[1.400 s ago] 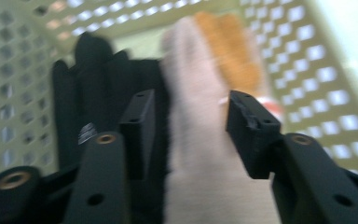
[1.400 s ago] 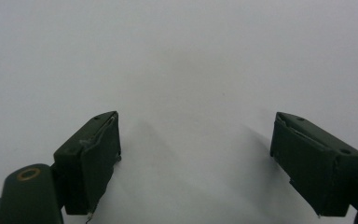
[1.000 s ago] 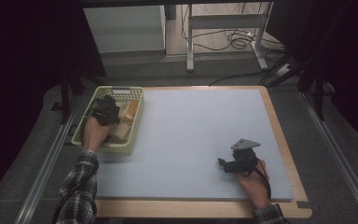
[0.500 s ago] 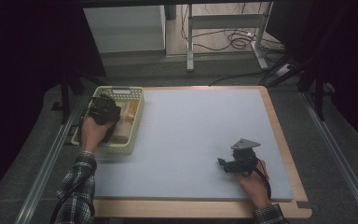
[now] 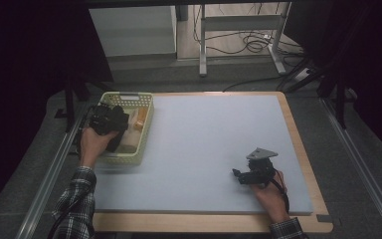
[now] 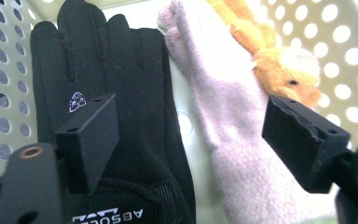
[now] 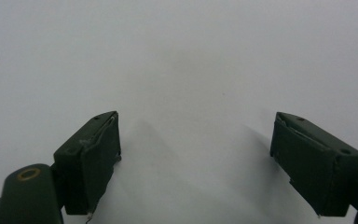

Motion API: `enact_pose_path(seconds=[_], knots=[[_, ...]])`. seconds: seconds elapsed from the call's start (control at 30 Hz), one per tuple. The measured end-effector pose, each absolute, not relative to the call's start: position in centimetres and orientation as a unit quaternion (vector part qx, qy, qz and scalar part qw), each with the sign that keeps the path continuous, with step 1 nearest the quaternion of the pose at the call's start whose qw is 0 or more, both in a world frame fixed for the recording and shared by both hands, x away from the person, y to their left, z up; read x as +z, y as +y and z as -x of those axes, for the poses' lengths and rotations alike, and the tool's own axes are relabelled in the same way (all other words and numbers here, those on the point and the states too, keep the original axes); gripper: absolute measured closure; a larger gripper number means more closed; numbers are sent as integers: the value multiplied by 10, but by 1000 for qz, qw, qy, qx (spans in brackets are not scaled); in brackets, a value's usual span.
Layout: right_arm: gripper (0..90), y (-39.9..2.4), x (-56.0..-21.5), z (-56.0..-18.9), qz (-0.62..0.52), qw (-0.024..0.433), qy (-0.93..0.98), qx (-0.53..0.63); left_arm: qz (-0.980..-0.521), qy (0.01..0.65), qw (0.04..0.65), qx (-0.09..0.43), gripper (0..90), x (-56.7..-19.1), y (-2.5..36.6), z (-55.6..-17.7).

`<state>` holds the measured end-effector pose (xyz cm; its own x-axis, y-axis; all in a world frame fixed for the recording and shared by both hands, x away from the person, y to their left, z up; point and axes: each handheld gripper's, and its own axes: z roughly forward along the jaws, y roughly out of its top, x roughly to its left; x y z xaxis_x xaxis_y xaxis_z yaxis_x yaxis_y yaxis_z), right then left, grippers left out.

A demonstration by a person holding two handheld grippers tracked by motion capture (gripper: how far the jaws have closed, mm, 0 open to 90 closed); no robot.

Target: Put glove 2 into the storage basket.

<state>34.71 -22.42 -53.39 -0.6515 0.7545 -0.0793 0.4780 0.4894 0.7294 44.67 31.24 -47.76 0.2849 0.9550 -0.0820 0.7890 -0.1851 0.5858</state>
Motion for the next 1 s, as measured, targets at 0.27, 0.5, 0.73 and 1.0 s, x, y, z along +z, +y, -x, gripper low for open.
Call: enact_pose_path(seconds=[0.27, 0.5, 0.73, 1.0], knots=[[157, -224, -534, -347, -367, 199, 840, 347, -753, 569, 292, 154, 117, -472, 317, -436], [157, -224, -534, -347, -367, 200, 840, 347, -750, 563, 311, 158, 84, -467, 319, -427], [157, -224, -534, -347, -367, 200, 840, 347, -748, 559, 322, 157, 69, -466, 321, -420], [156, -224, -534, -347, -366, 201, 840, 347, -753, 551, 324, 160, 52, -465, 322, -411]])
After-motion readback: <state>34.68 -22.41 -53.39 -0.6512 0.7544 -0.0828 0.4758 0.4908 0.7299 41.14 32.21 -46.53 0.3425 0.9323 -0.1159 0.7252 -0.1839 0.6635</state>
